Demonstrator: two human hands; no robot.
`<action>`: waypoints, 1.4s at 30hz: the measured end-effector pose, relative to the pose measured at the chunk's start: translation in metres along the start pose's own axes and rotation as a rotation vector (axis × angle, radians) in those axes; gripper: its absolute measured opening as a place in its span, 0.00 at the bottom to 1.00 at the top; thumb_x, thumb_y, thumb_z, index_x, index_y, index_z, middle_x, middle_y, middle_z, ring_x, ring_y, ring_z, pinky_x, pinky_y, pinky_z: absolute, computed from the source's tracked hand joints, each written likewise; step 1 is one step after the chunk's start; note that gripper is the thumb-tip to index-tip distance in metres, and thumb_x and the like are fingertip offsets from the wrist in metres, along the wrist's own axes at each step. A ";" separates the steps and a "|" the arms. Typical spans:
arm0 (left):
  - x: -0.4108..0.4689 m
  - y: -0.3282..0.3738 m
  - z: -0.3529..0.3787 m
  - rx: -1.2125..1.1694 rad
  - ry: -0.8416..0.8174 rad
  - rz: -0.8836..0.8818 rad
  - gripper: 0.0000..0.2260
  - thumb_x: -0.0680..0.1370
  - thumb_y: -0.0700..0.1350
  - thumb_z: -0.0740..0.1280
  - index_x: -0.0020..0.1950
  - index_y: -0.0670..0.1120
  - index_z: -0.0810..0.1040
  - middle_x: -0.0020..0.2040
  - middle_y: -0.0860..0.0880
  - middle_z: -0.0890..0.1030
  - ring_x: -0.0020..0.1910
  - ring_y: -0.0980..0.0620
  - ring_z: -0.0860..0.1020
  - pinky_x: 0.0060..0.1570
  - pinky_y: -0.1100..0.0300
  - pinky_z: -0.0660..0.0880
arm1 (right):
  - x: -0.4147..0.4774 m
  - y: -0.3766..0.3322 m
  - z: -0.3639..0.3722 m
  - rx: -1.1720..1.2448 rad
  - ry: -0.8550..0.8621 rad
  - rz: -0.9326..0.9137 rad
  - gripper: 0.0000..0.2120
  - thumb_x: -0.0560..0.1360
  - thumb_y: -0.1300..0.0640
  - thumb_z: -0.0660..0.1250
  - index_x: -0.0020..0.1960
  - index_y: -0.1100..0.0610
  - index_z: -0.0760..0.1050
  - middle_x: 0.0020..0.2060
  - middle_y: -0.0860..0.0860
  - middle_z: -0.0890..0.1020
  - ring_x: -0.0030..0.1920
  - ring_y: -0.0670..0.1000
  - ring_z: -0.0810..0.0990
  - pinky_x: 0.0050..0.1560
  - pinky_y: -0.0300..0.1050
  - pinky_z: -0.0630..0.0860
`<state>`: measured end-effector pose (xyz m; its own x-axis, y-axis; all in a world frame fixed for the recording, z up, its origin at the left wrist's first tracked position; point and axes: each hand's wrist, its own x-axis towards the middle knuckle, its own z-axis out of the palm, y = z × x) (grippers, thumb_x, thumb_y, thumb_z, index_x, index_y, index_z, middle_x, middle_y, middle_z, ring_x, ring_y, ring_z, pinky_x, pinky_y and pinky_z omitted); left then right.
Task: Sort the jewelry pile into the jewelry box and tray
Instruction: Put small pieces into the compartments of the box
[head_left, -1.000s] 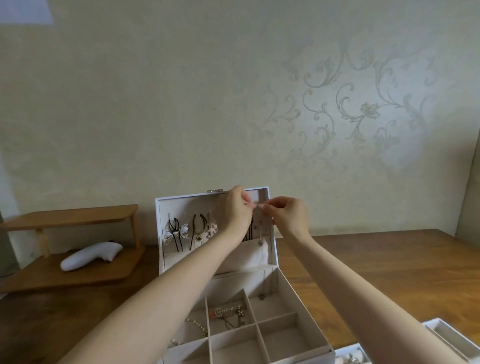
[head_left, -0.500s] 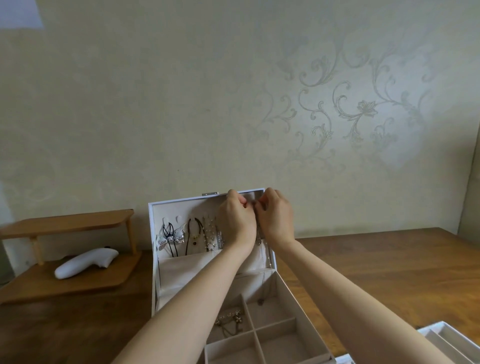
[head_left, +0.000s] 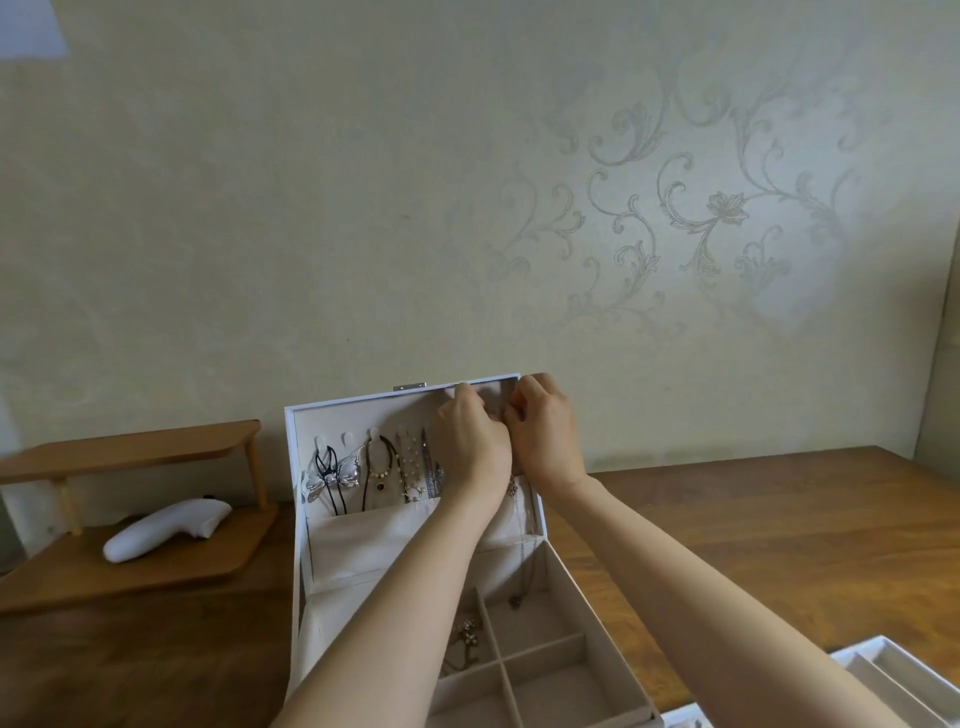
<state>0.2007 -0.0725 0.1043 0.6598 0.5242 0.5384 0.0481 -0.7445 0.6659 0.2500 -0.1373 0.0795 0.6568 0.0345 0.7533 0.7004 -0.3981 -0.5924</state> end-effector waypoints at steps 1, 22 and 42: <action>-0.002 -0.001 0.000 -0.006 0.004 0.006 0.08 0.74 0.34 0.60 0.50 0.40 0.75 0.49 0.41 0.80 0.51 0.40 0.76 0.41 0.54 0.66 | 0.000 0.000 0.000 0.011 0.003 -0.001 0.13 0.69 0.73 0.62 0.35 0.58 0.63 0.37 0.52 0.69 0.31 0.54 0.65 0.32 0.43 0.57; -0.022 -0.049 -0.018 0.078 0.044 0.445 0.05 0.75 0.44 0.69 0.44 0.43 0.76 0.38 0.47 0.82 0.37 0.45 0.78 0.35 0.54 0.73 | -0.060 0.027 -0.042 -0.408 -0.001 -0.272 0.06 0.70 0.58 0.73 0.44 0.53 0.78 0.42 0.50 0.78 0.35 0.54 0.78 0.26 0.41 0.67; -0.037 -0.065 -0.003 0.309 -0.091 0.461 0.10 0.76 0.53 0.66 0.51 0.48 0.76 0.49 0.53 0.79 0.51 0.52 0.75 0.45 0.59 0.69 | -0.095 0.010 -0.041 -0.514 -0.301 -0.214 0.04 0.70 0.61 0.64 0.37 0.55 0.74 0.31 0.51 0.78 0.29 0.58 0.76 0.28 0.42 0.62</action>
<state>0.1711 -0.0423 0.0428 0.7259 0.0885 0.6821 -0.0519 -0.9818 0.1826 0.1829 -0.1827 0.0133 0.6193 0.3884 0.6824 0.6504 -0.7407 -0.1687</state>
